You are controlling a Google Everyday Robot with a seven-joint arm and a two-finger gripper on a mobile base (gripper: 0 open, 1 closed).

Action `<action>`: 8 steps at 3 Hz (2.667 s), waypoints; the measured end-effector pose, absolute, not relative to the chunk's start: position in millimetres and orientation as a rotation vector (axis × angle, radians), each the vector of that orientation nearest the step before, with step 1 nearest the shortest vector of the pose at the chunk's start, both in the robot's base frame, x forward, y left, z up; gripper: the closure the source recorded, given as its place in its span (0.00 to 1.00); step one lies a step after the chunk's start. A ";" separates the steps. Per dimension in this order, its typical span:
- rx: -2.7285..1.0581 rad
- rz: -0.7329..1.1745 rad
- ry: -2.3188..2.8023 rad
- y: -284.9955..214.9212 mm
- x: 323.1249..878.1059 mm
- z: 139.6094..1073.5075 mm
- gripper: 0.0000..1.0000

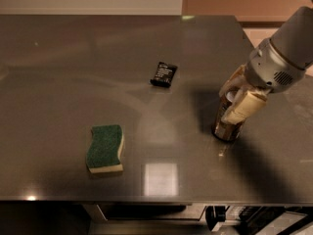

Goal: Move orange can near rxbar chocolate

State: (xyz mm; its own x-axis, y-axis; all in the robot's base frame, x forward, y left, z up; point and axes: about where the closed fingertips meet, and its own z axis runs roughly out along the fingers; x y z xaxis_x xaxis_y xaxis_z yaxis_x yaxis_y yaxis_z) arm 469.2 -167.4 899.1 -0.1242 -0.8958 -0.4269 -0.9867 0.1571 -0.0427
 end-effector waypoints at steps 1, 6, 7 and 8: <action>-1.812 0.324 2.074 -156.8 489.1 906.5 0.87; -1.738 0.424 2.052 -98.3 642.3 910.1 1.00; -1.742 0.433 2.067 -94.8 653.9 902.6 0.83; -1.744 0.444 2.062 -92.2 660.3 900.4 0.59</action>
Offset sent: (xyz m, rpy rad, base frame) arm 0.0964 0.0450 0.0355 0.0300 -0.0430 0.0150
